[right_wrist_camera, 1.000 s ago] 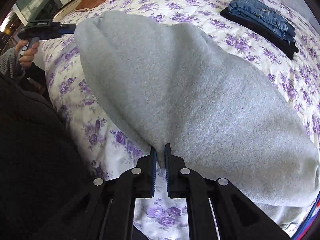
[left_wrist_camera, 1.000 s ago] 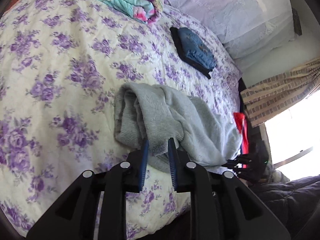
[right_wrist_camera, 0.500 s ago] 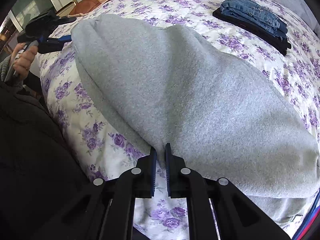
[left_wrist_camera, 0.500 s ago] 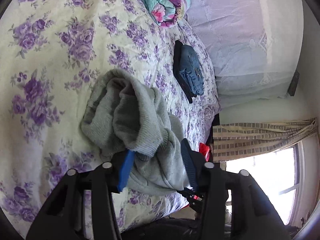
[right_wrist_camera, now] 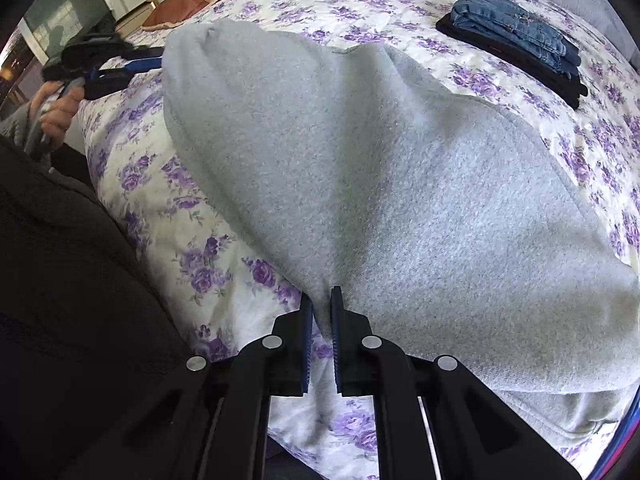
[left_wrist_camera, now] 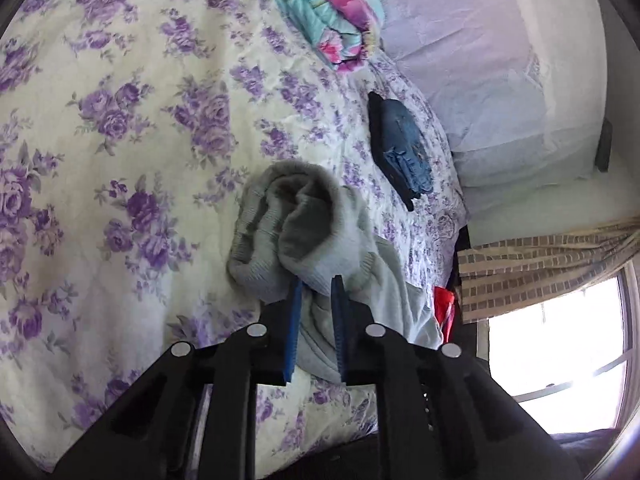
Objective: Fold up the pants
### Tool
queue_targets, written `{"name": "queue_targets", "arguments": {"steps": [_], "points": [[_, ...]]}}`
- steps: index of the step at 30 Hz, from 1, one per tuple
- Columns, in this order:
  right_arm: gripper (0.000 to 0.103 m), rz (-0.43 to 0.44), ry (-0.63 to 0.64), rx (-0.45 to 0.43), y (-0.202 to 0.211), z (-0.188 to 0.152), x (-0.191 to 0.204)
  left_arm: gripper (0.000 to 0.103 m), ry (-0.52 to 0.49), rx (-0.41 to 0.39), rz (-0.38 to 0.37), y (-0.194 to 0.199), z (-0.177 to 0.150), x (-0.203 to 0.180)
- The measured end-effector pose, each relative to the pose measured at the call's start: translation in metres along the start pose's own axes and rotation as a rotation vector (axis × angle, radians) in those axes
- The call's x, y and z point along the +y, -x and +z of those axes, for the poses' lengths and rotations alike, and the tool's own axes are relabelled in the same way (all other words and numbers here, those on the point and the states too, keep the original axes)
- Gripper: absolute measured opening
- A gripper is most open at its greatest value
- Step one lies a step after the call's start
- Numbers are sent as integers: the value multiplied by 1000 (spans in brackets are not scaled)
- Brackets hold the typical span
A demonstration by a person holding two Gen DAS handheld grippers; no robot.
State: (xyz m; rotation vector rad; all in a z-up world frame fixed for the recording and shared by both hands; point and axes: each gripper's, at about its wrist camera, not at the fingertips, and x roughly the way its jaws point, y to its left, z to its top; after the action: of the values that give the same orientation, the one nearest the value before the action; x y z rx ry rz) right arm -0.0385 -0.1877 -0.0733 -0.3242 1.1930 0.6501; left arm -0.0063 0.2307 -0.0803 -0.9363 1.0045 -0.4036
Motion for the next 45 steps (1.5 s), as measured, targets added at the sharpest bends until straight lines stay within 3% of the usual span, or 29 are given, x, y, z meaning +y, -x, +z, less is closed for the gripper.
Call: {"name": "queue_targets", "arguments": {"steps": [5, 6, 8, 9, 10, 12, 15, 16, 18, 20, 22, 24, 25, 26, 29, 32, 36, 41, 45], "points": [[9, 22, 3, 40, -6, -3, 2, 14, -135, 7, -65, 0, 8, -52], [9, 23, 0, 53, -12, -5, 2, 24, -163, 16, -73, -7, 12, -63], [10, 32, -26, 66, -24, -7, -3, 59, -209, 48, -11, -30, 16, -76], [10, 37, -52, 61, -28, -7, -5, 62, -225, 69, 56, -43, 17, -76], [10, 43, -76, 54, -31, -8, -7, 62, -253, 107, 166, -63, 15, -70], [10, 50, -120, 34, -31, -10, -10, 51, -290, 144, 280, -84, 9, -46], [12, 51, -179, 0, -29, -16, -11, 33, -293, 110, 226, -73, 10, -29], [13, 48, -186, -10, -28, -16, -10, 20, -250, 108, 224, -69, 14, -21], [16, 70, -223, -39, -17, -17, -12, 15, -102, 99, 167, -60, 23, -10], [27, 115, -294, -119, 7, -20, -21, 17, -87, 53, 146, -48, 25, -23], [51, 157, -374, -236, 41, -31, -40, 19, -199, 7, 153, -39, 21, -56], [55, 169, -496, -322, 68, -49, -75, 40, -276, -5, 119, -39, 12, -89], [55, 174, -583, -352, 77, -60, -99, 57, -308, 2, 106, -45, 6, -105], [55, 180, -688, -379, 84, -75, -123, 64, -335, 17, 100, -55, -2, -120], [55, 195, -1022, -498, 102, -124, -195, 64, -393, 115, 60, -103, -31, -156], [51, 229, -1248, -588, 108, -163, -249, 64, -437, 220, 110, -157, -63, -176], [40, 290, -1361, -599, 99, -177, -293, 64, -462, 342, 187, -207, -97, -178], [37, 320, -1439, -541, 82, -189, -314, 64, -372, 440, 297, -236, -108, -148], [37, 351, -1487, -533, 71, -195, -317, 64, -283, 424, 258, -237, -105, -132]]}}
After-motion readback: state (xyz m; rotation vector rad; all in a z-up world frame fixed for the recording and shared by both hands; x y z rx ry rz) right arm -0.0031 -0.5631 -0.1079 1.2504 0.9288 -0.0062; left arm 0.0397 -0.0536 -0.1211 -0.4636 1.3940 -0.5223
